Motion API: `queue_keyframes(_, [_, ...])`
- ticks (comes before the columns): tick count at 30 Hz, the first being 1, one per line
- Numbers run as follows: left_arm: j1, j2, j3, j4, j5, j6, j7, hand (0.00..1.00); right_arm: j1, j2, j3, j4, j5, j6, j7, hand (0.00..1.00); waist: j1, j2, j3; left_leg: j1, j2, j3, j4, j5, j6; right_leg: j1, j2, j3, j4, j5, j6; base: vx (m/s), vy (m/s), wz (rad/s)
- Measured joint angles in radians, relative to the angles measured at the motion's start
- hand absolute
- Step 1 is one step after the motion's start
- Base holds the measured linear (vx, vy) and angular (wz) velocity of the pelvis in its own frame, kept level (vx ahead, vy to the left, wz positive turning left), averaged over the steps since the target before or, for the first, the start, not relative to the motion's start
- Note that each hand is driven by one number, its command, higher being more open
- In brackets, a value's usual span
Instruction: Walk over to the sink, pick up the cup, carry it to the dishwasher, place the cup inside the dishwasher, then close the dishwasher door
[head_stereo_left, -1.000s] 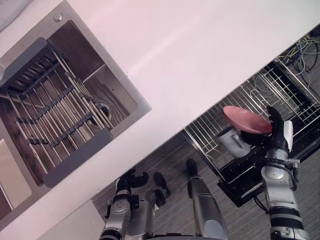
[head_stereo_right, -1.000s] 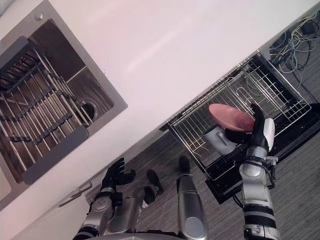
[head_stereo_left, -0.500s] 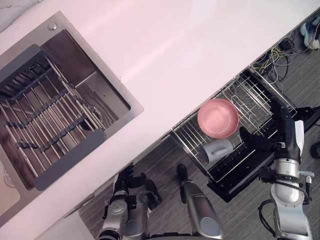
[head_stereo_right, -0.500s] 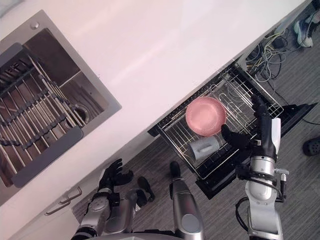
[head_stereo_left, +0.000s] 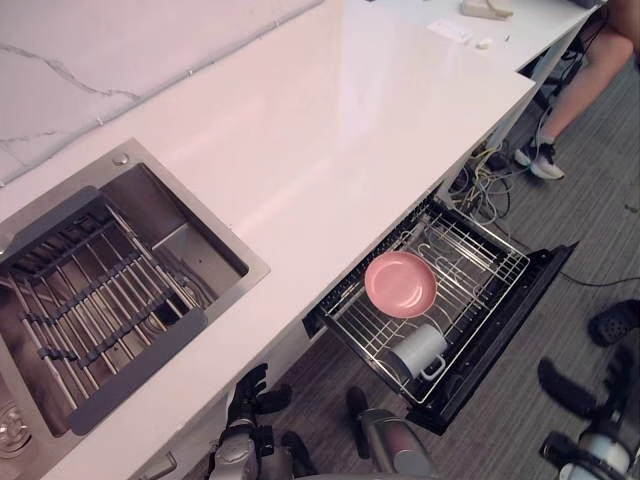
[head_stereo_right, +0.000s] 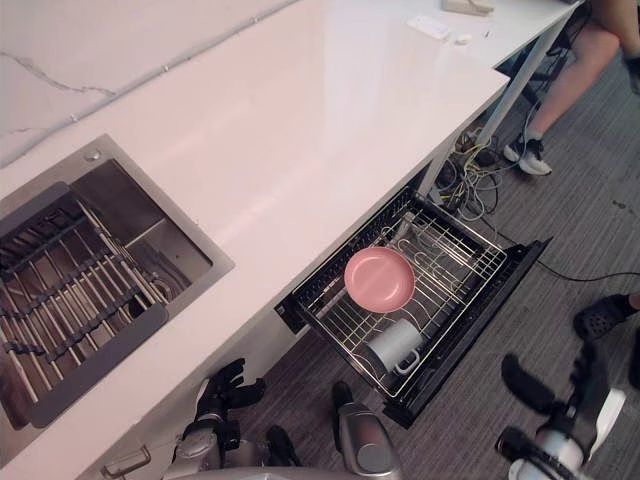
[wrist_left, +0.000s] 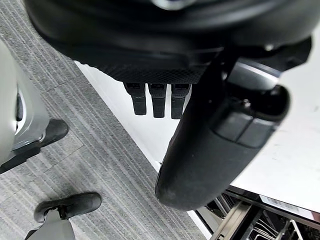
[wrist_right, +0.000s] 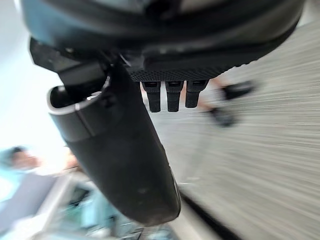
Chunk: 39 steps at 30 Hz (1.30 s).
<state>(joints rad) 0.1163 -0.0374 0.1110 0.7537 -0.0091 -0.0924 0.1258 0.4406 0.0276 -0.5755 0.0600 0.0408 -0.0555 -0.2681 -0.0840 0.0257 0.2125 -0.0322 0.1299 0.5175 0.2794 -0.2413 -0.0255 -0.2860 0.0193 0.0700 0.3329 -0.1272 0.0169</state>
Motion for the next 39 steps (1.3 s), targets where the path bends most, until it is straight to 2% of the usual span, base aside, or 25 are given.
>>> queue_keyframes(2, [0.002,-0.001,0.000,0.004,0.000,0.001,0.000,0.90,-0.001,0.000,0.000,0.077,0.043,0.013,0.009,0.90,0.002,0.012,-0.007,-0.005,-0.001,0.005,0.000,-0.021,-0.003,-0.016,-0.002,-0.001,0.022,-0.005,0.004,-0.07,0.003,0.00])
queue_keyframes(5, [0.009,0.006,0.000,0.007,-0.001,0.002,0.000,0.90,-0.028,-0.003,0.001,0.186,0.130,0.009,0.031,0.90,0.005,0.018,-0.011,-0.031,-0.006,0.007,0.018,-0.029,0.009,-0.047,-0.009,0.002,0.051,-0.011,0.005,-0.03,0.003,-0.01])
queue_keyframes(10, [0.002,0.018,0.000,0.006,-0.013,0.002,0.000,0.90,-0.141,-0.026,0.029,0.368,0.357,0.008,0.084,0.90,0.017,0.029,0.007,-0.102,-0.010,0.004,0.059,-0.029,0.009,-0.114,-0.025,0.001,0.087,-0.011,0.005,-0.03,0.002,0.05])
queue_keyframes(13, [-0.013,0.022,0.000,0.002,-0.027,0.000,0.000,0.90,-0.222,-0.059,0.079,0.396,0.434,0.008,0.108,0.90,0.022,0.038,0.039,-0.129,-0.016,-0.002,0.067,-0.031,0.013,-0.139,-0.035,-0.005,0.094,-0.009,0.008,-0.03,0.019,0.08])
queue_keyframes(14, [-0.023,0.025,0.000,-0.008,-0.033,-0.004,0.000,0.90,-0.271,-0.081,0.114,0.393,0.456,0.007,0.111,0.90,0.035,0.040,0.059,-0.146,-0.018,-0.005,0.074,-0.030,0.015,-0.155,-0.039,-0.007,0.099,-0.005,0.007,-0.03,0.017,0.08])
queue_keyframes(17, [-0.042,0.036,0.000,-0.012,-0.046,-0.013,0.000,0.90,-0.285,-0.137,0.170,0.361,0.476,0.006,0.100,0.90,0.044,0.038,0.091,-0.181,-0.021,-0.023,0.077,-0.026,0.021,-0.178,-0.047,-0.021,0.097,-0.002,0.008,-0.01,0.000,0.16])
queue_keyframes(23, [-0.060,0.035,-0.004,-0.031,-0.049,-0.022,0.000,0.90,-0.300,-0.194,0.353,0.239,0.450,0.011,0.063,0.90,0.057,0.044,0.112,-0.214,-0.037,-0.051,0.051,0.019,0.034,-0.186,-0.065,-0.044,0.063,0.022,0.013,0.01,-0.001,0.15])
queue_keyframes(25, [-0.061,0.033,-0.006,-0.044,-0.049,-0.028,0.000,0.90,-0.351,-0.199,0.413,0.228,0.424,0.012,0.051,0.90,0.074,0.045,0.112,-0.216,-0.044,-0.065,0.026,0.041,0.036,-0.179,-0.070,-0.053,0.036,0.037,0.012,-0.01,-0.017,0.21])
queue_keyframes(29, [-0.067,0.026,-0.028,-0.045,-0.050,-0.040,0.003,0.90,-0.465,-0.240,0.489,0.225,0.364,0.025,0.036,0.90,0.122,0.064,0.121,-0.210,-0.050,-0.110,-0.012,0.076,0.031,-0.145,-0.075,-0.096,-0.010,0.060,0.005,-0.04,-0.041,0.34])
queue_keyframes(34, [-0.060,0.027,-0.042,-0.039,-0.049,-0.044,0.004,0.90,-0.553,-0.292,0.537,0.239,0.306,0.062,0.050,0.90,0.140,0.064,0.121,-0.183,-0.067,-0.184,-0.072,0.127,0.025,-0.092,-0.091,-0.164,-0.039,0.065,-0.003,-0.03,-0.055,0.42])
queue_keyframes(39, [-0.053,0.051,-0.057,0.021,-0.047,-0.046,-0.001,0.90,-0.595,-0.375,0.569,0.309,0.151,0.031,0.106,0.90,0.118,0.060,0.116,-0.131,-0.088,-0.288,-0.104,0.146,0.019,-0.004,-0.106,-0.233,-0.071,0.065,-0.002,-0.02,-0.007,0.42])
